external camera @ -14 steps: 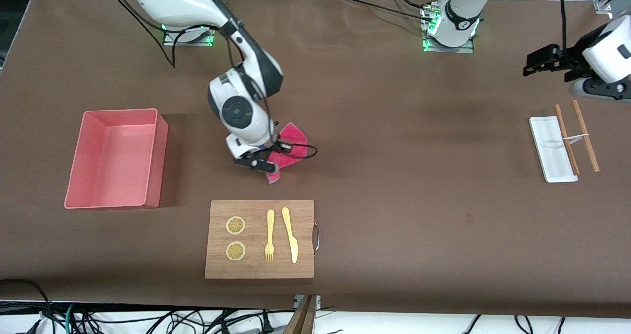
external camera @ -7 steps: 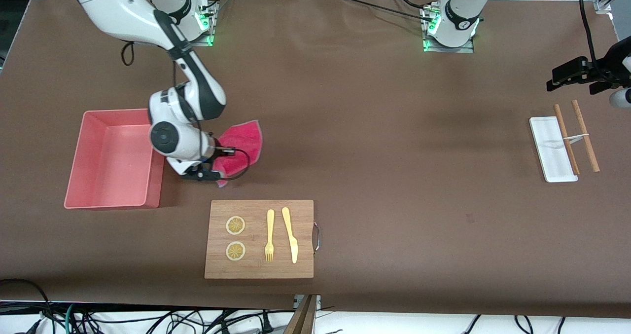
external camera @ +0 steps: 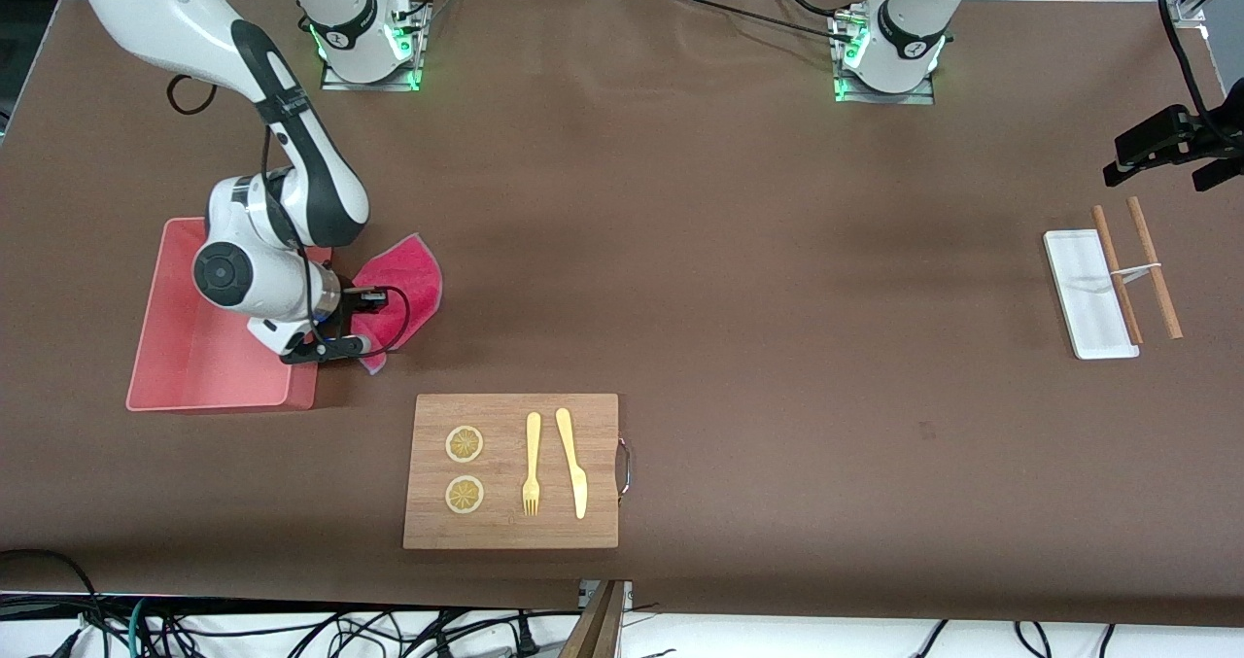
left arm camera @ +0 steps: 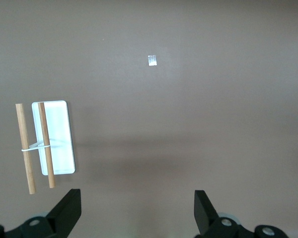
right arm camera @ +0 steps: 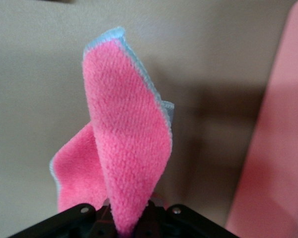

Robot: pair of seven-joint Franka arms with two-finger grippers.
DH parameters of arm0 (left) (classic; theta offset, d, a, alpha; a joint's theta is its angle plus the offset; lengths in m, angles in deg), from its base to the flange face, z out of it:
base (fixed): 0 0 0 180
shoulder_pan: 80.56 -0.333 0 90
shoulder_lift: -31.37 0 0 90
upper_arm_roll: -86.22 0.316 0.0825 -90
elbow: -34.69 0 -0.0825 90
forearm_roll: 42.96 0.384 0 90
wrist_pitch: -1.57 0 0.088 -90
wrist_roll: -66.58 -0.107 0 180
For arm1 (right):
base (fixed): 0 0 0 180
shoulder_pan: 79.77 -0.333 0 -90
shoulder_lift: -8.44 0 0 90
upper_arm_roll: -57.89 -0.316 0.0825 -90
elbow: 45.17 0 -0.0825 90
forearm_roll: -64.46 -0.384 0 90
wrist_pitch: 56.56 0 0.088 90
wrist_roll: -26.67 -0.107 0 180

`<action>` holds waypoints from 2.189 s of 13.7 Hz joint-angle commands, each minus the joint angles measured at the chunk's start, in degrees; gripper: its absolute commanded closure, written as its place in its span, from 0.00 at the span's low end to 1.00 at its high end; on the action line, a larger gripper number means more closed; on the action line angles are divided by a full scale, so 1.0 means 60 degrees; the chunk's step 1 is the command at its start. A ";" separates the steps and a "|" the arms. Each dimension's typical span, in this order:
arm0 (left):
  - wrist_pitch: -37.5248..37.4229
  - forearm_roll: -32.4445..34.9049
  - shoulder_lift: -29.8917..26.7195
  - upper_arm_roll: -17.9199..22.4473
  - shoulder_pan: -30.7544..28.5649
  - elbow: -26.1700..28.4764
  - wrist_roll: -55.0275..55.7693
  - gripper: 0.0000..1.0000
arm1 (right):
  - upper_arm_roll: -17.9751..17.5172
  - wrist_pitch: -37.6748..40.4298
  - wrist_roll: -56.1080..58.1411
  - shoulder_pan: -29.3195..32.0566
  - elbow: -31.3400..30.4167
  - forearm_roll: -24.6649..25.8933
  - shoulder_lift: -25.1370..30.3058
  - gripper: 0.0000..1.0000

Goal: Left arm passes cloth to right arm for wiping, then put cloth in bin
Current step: 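Move the cloth over the pink bin and open the right gripper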

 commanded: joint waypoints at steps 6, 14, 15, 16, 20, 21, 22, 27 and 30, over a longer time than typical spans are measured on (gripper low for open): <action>0.0208 0.0378 0.0131 -0.1331 -0.0129 0.0035 0.1075 0.00 | 0.0003 0.3088 0.2031 0.1129 0.0264 0.0684 0.2697 1.00; 0.0017 0.0334 0.0147 -0.1404 -0.0129 0.0034 0.0811 0.00 | 0.1102 0.3386 0.3721 0.1337 0.0191 0.1095 0.2995 1.00; 0.0017 0.0319 0.0162 -0.1346 -0.0144 0.0005 0.0869 0.00 | 0.1102 0.3006 0.3706 0.1323 0.0177 0.1080 0.2761 1.00; 0.0017 0.0305 0.0162 -0.1331 -0.0144 -0.0010 0.0898 0.00 | 0.1102 0.2669 0.3706 0.1337 0.0191 0.1051 0.2483 1.00; -0.0157 0.0305 0.0162 -0.1331 -0.0144 -0.0010 0.0884 0.00 | 0.1102 0.1411 0.3808 0.1337 0.0221 0.0774 0.1734 0.00; -0.0246 0.0305 0.0147 -0.1331 -0.0144 -0.0025 0.0840 0.00 | 0.1102 0.1377 0.3794 0.1337 0.0220 0.0700 0.1835 0.00; -0.0275 0.0261 0.0147 -0.1346 -0.0144 -0.0025 0.0854 0.00 | 0.1102 0.1536 0.3780 0.1337 0.0220 0.0699 0.2053 0.00; -0.0276 0.0100 0.0147 -0.1317 -0.0159 -0.0039 0.0825 0.00 | 0.0620 0.2692 0.2217 0.1322 0.0279 0.0362 0.3444 0.00; -0.0276 -0.0046 0.0118 -0.1244 -0.0174 -0.0098 0.0811 0.00 | 0.0137 0.4168 0.0695 0.1337 0.0644 0.0348 0.4323 0.00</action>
